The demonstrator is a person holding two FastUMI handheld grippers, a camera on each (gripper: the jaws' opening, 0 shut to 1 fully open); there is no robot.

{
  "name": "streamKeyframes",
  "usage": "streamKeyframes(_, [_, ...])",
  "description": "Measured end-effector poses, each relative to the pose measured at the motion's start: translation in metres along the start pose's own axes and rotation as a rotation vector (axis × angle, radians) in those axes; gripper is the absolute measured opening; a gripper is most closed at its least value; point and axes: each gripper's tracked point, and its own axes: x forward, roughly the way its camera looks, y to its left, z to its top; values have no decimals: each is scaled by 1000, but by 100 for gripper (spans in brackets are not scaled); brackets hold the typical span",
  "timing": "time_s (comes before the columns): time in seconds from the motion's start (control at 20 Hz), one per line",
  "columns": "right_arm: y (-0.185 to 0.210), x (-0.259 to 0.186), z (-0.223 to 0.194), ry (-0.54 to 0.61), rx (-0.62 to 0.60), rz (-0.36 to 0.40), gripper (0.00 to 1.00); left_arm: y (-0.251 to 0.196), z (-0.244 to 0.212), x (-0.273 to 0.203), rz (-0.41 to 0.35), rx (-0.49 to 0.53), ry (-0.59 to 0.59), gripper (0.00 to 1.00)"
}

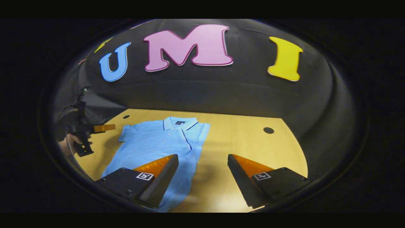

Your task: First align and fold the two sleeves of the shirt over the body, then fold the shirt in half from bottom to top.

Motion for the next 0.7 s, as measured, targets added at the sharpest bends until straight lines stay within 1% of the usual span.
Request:
streamKeyframes(0.15, [-19, -43, -7, -12, 1, -26, 97, 14, 3, 46, 11, 6, 18, 98])
streamKeyframes(0.25, [-22, -66, -12, -9, 7, -32, 97, 25, 6, 77, 30, 5, 31, 98])
streamKeyframes(0.35, [-24, -80, 1, -70, 37, -58, 97, 29, 6, 99, 25, 1, 40, 98])
streamKeyframes(0.45, [-26, -86, 6, -98, 38, -73, 97, 30, -2, 114, 19, -31, 76, 98])
streamKeyframes(0.55, [-26, -83, -2, -75, 21, -84, 97, 28, -14, 126, 15, -40, 118, 99])
streamKeyframes(0.65, [-29, -80, -3, -69, 62, -99, 97, 31, -18, 133, 43, 36, 121, 100])
streamKeyframes(0.7, [-33, -80, -1, -87, 103, -115, 98, 27, -17, 133, 39, 62, 123, 100])
